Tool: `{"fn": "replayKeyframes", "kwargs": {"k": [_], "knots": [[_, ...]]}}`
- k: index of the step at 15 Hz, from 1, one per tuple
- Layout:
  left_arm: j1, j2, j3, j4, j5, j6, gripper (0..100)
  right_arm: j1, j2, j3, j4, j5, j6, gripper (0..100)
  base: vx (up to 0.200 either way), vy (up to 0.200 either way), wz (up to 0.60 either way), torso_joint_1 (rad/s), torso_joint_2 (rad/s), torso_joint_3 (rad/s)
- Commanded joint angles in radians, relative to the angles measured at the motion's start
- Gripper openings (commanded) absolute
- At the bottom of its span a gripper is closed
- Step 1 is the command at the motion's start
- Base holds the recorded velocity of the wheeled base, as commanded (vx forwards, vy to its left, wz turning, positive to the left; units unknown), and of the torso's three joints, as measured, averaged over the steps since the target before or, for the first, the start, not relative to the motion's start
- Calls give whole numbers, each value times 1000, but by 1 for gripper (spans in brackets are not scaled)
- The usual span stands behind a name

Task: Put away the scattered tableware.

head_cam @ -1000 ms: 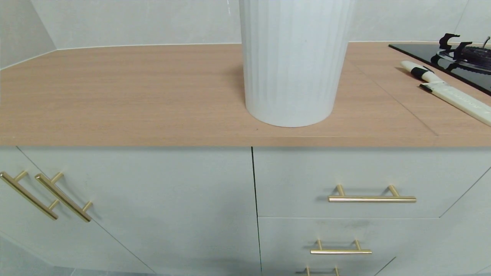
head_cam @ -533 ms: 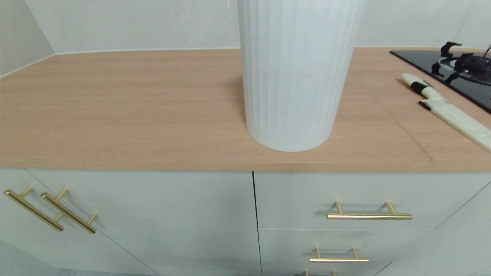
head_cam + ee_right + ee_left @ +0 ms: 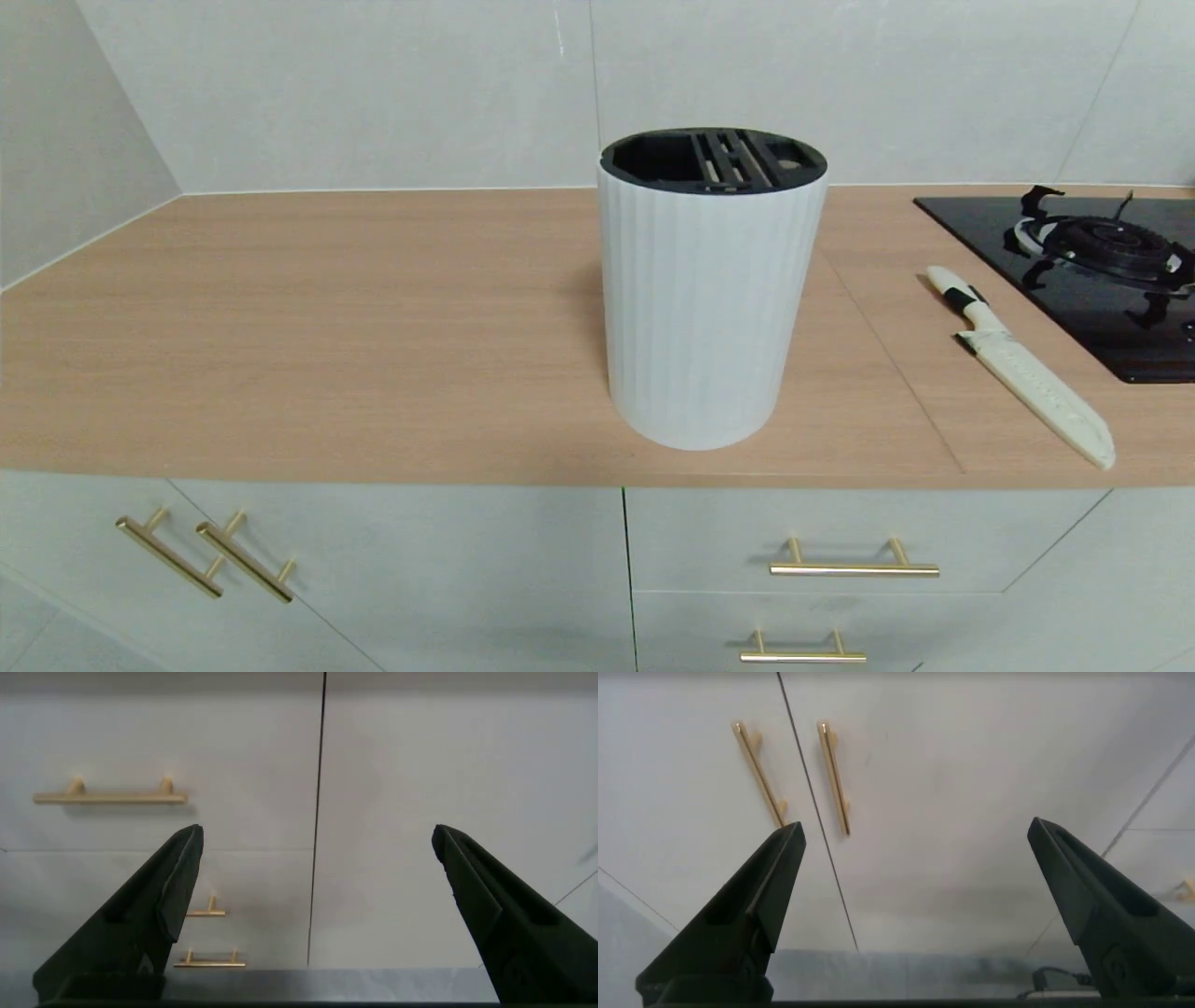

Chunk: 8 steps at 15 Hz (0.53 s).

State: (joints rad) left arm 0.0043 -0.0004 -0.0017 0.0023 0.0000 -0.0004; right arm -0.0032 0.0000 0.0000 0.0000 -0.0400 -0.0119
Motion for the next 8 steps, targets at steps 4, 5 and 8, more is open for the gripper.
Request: {"fn": "replayKeyframes", "kwargs": {"k": [4, 5, 8], "knots": [[0, 0, 0, -1, 0, -1, 100, 0, 2, 0, 0, 0, 0, 100, 0, 0, 0, 248, -487, -260], [0, 0, 0, -1, 0, -1, 100, 0, 2, 0, 0, 0, 0, 100, 0, 0, 0, 246, -505, -261], [0, 0, 0, -1, 0, 0, 100, 0, 2, 0, 0, 0, 0, 100, 0, 0, 0, 242, -507, -261]]}}
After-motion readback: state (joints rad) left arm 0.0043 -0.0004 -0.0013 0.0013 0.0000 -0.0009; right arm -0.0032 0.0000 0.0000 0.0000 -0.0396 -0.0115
